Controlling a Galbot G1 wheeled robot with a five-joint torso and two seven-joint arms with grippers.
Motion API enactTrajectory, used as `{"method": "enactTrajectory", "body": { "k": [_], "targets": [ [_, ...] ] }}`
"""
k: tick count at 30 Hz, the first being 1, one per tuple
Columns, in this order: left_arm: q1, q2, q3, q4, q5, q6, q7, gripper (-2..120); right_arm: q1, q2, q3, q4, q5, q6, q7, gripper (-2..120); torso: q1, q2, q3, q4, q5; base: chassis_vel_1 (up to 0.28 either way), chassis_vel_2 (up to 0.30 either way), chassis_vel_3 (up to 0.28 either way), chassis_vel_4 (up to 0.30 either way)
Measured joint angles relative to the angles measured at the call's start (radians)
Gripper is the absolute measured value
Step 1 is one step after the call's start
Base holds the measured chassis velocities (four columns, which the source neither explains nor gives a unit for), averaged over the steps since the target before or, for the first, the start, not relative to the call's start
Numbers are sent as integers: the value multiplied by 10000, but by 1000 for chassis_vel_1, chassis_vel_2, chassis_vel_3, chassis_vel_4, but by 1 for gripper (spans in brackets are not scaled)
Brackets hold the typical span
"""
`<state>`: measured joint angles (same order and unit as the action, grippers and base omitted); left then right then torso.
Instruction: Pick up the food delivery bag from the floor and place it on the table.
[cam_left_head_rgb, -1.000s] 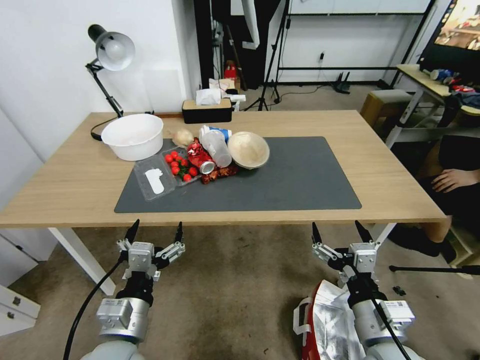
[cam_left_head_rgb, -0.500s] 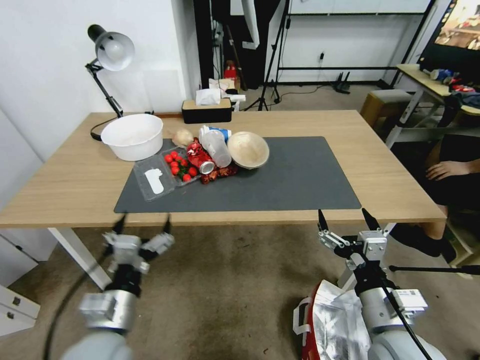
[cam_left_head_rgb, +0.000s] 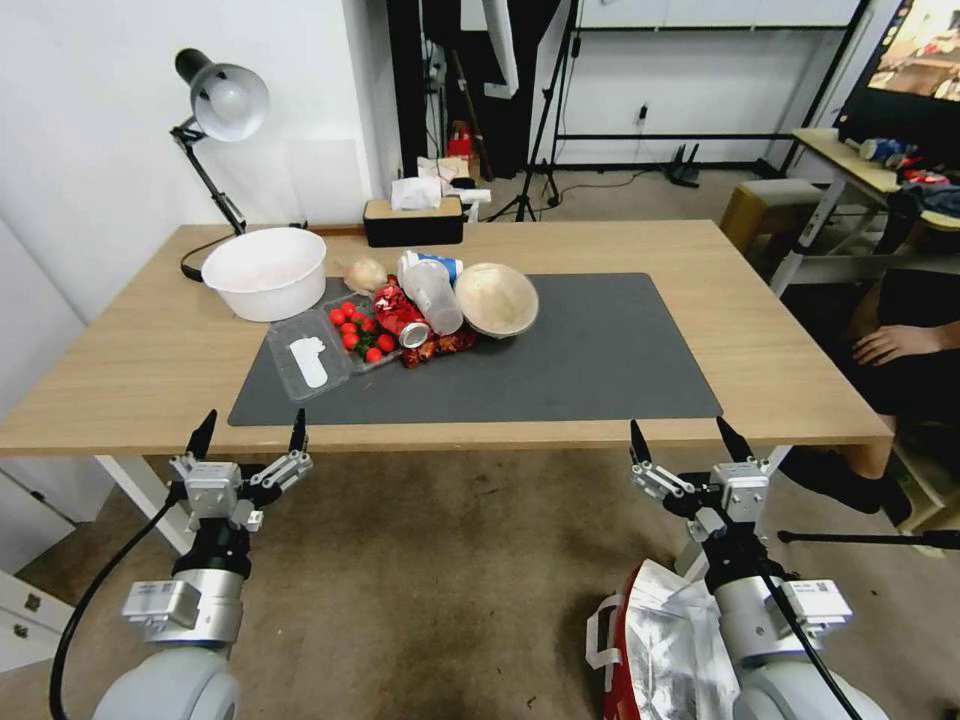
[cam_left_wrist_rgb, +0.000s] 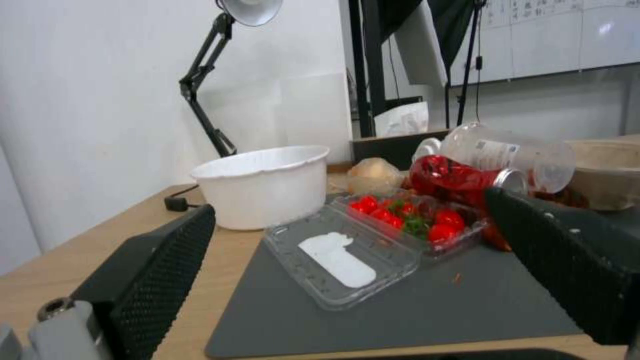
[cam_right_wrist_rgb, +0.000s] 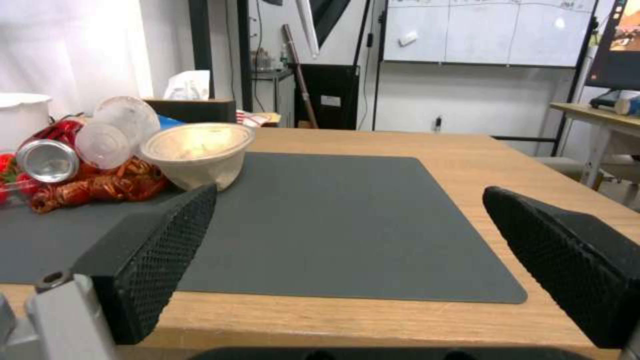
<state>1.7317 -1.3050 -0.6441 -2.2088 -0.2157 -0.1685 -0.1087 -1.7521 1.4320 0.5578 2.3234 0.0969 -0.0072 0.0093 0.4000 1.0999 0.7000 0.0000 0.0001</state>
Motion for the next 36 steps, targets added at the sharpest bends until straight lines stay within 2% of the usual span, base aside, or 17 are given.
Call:
{"method": "enactTrajectory", "body": {
  "k": [8, 28, 36],
  "targets": [
    [30, -40, 110, 2, 96, -41, 7, 100, -4, 22, 6, 43, 1, 82, -19, 100, -90, -194, -106, 0, 0, 0, 0, 0, 0],
    [74, -96, 310, -33, 206, -52, 48, 100, 19, 86, 27, -73, 3, 203, -58, 100, -578, -1318, -741, 0, 0, 0, 0, 0, 0],
    [120, -113, 302, -33, 251, -55, 38, 100, -13, 83, 19, -54, -27, 204, -64, 100, -721, -1640, -918, 0, -1, 0, 0, 0, 0]
  ]
}}
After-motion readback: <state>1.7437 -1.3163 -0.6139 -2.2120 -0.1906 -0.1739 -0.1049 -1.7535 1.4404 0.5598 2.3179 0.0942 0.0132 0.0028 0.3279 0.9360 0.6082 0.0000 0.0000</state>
